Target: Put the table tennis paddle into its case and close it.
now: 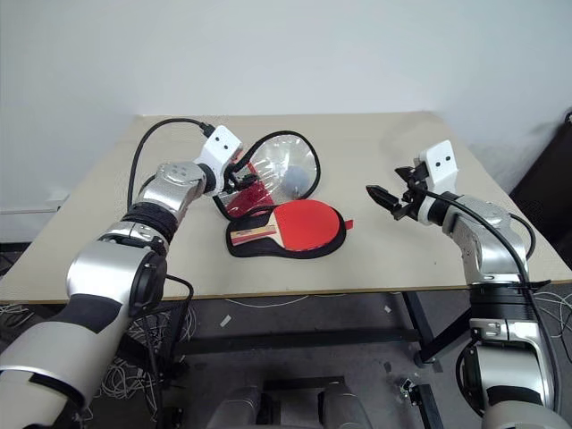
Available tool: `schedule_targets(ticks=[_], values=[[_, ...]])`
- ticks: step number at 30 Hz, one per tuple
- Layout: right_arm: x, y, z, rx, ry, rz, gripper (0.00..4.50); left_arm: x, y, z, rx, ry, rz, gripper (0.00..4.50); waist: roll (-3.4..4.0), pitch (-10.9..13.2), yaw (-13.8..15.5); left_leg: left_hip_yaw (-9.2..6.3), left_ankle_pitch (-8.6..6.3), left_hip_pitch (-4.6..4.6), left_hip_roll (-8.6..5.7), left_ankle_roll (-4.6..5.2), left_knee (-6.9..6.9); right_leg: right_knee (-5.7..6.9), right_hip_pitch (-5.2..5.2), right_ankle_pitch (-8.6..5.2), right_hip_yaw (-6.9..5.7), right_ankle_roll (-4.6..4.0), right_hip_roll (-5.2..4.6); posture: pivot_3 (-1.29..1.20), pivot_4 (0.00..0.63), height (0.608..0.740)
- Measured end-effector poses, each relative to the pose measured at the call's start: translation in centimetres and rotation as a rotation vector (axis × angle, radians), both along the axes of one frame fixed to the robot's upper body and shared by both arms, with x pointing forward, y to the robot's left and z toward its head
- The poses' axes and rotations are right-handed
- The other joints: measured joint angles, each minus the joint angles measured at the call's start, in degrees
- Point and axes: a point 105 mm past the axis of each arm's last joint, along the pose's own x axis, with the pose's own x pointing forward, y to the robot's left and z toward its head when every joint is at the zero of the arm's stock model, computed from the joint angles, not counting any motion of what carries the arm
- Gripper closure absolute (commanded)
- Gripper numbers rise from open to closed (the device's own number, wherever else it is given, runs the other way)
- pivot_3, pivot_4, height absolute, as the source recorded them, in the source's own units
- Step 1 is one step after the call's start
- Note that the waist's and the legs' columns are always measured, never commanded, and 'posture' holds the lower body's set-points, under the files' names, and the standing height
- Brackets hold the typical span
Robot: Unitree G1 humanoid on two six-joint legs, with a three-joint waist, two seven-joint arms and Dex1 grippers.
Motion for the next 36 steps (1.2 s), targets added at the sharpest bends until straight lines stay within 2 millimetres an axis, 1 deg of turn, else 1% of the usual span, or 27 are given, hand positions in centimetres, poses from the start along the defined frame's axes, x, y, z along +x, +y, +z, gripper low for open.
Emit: schedule_targets(ticks=[2,4,6,10,13,15,17,20,22,28,31,34,36], values=[[0.1,0.4,-0.3,0.012,0.006,0.005,0.29,0.1,0.8,-0.3,0.009,0.003,0.06,1.01,0.0,0.0,0.0,-0.01,0.0,0.0,0.0,0.0,0.0,0.01,0.01,0.0,-0.01,0.0,0.0,0.0,0.0,0.74],[0.1,0.8,-0.8,0.016,0.019,0.005,0.29,0.1,1.4,-1.1,0.011,0.027,0.105,1.01,0.0,0.0,0.0,-0.01,0.0,0.01,0.0,0.0,0.0,0.01,0.01,0.0,-0.02,0.0,0.0,0.0,0.0,0.74],[0.0,1.1,-1.6,0.014,0.044,-0.002,0.29,-0.2,2.1,-2.6,0.012,0.073,0.141,1.01,-0.01,0.0,0.0,0.0,0.0,0.01,0.0,0.0,0.0,0.0,0.01,0.0,-0.02,0.0,0.0,0.0,0.0,0.74],[-0.1,1.7,-3.5,0.001,0.103,-0.005,0.29,-1.0,2.1,-5.2,0.01,0.151,0.141,1.01,-0.01,0.0,0.0,-0.01,0.0,-0.01,0.0,0.0,0.0,0.0,0.01,0.0,-0.03,-0.01,0.0,0.0,0.0,0.74],[-0.4,2.3,-4.2,-0.019,0.129,0.006,0.29,-1.4,1.7,-6.2,0.003,0.183,0.122,1.01,-0.01,0.0,0.0,-0.02,0.0,-0.02,0.0,0.0,0.0,0.0,0.0,0.01,-0.04,-0.01,0.0,0.0,0.0,0.74],[-0.9,2.7,-4.7,-0.034,0.144,0.032,0.29,-1.5,1.6,-6.3,0.0,0.192,0.115,1.01,-0.04,0.0,0.0,-0.02,0.0,-0.01,0.0,-0.01,0.0,0.0,0.01,0.0,-0.05,-0.01,0.0,0.0,0.0,0.74],[-1.8,3.6,-5.9,-0.077,0.181,0.095,0.29,-1.5,1.5,-6.5,-0.018,0.2,0.113,1.01,-0.05,0.0,0.0,-0.02,0.0,-0.01,0.0,-0.01,0.0,0.0,0.01,0.0,-0.05,-0.01,0.0,0.0,0.0,0.74],[-3.1,4.0,-7.6,-0.175,0.226,0.179,0.29,-1.6,1.3,-6.5,-0.034,0.206,0.109,1.01,-0.05,0.0,0.0,-0.01,0.0,-0.01,-0.01,-0.01,0.03,0.0,0.01,0.0,-0.05,-0.01,0.0,0.0,0.0,0.74],[-3.6,4.0,-7.9,-0.234,0.222,0.215,0.29,-1.6,1.3,-6.5,-0.041,0.211,0.107,1.01,-0.07,0.0,0.0,-0.01,-0.01,-0.01,-0.01,-0.02,0.06,0.0,0.01,0.0,-0.06,-0.01,0.0,0.0,0.0,0.74],[-3.5,4.0,-8.4,-0.383,0.161,0.255,0.29,-1.7,0.6,-6.6,-0.063,0.22,0.086,1.01,-0.12,0.0,0.0,-0.01,-0.01,0.0,0.0,-0.03,0.06,0.0,0.02,0.01,-0.07,-0.01,0.0,0.0,0.0,0.74],[-2.9,4.2,-8.6,-0.449,0.12,0.264,0.29,-1.7,0.5,-6.6,-0.072,0.222,0.083,1.01,-0.13,0.0,0.0,-0.01,-0.01,0.0,0.0,-0.02,0.06,0.0,0.02,0.01,-0.06,-0.01,0.0,0.0,0.0,0.74],[-2.2,4.7,-8.5,-0.532,0.039,0.279,0.29,-1.7,0.4,-6.5,-0.082,0.222,0.08,1.01,-0.17,0.0,0.0,-0.01,-0.01,0.0,0.0,-0.02,0.05,-0.01,0.02,0.01,-0.06,0.0,0.0,0.0,0.0,0.74],[-2.0,5.0,-8.6,-0.556,0.008,0.285,0.29,-1.7,0.2,-6.5,-0.089,0.223,0.078,1.01,-0.19,0.0,0.0,-0.01,0.0,0.0,-0.01,-0.02,0.05,-0.01,0.02,0.01,-0.06,0.0,0.0,0.0,0.0,0.74]])
